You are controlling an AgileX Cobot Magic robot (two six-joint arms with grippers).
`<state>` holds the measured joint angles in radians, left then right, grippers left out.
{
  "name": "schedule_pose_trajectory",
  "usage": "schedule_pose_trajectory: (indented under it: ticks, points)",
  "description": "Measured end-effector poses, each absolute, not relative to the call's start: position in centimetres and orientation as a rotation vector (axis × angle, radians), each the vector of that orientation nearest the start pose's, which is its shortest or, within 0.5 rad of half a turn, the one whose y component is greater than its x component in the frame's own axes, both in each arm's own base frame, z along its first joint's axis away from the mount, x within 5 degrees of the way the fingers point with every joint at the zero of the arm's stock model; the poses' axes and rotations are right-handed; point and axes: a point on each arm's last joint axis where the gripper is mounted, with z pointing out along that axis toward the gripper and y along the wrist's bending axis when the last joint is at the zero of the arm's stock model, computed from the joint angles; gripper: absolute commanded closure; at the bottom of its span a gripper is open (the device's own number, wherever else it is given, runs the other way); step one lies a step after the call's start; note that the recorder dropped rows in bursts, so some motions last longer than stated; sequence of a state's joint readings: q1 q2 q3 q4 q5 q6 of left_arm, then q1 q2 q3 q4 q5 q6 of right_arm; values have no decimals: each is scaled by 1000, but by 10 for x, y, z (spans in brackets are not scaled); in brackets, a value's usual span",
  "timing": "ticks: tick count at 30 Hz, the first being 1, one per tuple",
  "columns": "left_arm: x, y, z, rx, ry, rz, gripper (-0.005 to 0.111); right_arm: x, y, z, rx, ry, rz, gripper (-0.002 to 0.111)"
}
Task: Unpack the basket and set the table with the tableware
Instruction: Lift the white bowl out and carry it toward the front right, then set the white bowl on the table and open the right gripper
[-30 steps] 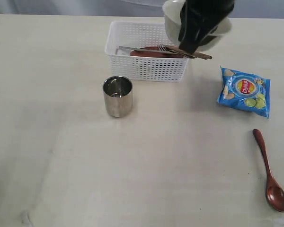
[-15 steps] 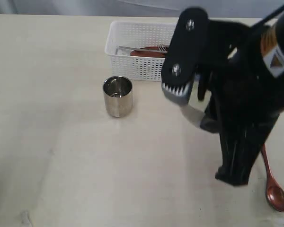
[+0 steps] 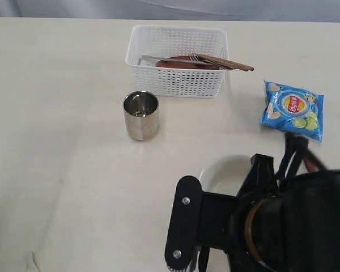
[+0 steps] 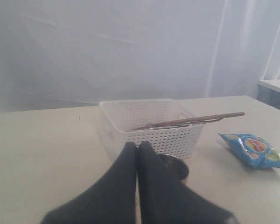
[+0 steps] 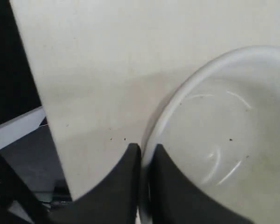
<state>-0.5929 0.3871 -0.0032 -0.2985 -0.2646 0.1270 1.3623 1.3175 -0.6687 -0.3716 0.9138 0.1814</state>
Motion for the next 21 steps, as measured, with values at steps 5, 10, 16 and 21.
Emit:
schedule_pose_trajectory:
  ticks: [5,10,16,21]
  points:
    - [79,-44,209,290,1613,-520,107,80,205,171,-1902,2139,-321,109]
    - [79,-44,209,288,1614,-521,107,84,214,158,-1928,2082,-341,109]
    - [79,-44,209,288,1614,-521,107,85,218,158,-1897,2052,-301,109]
    - [79,-44,209,288,1614,-521,107,86,220,158,-1875,2054,-283,109]
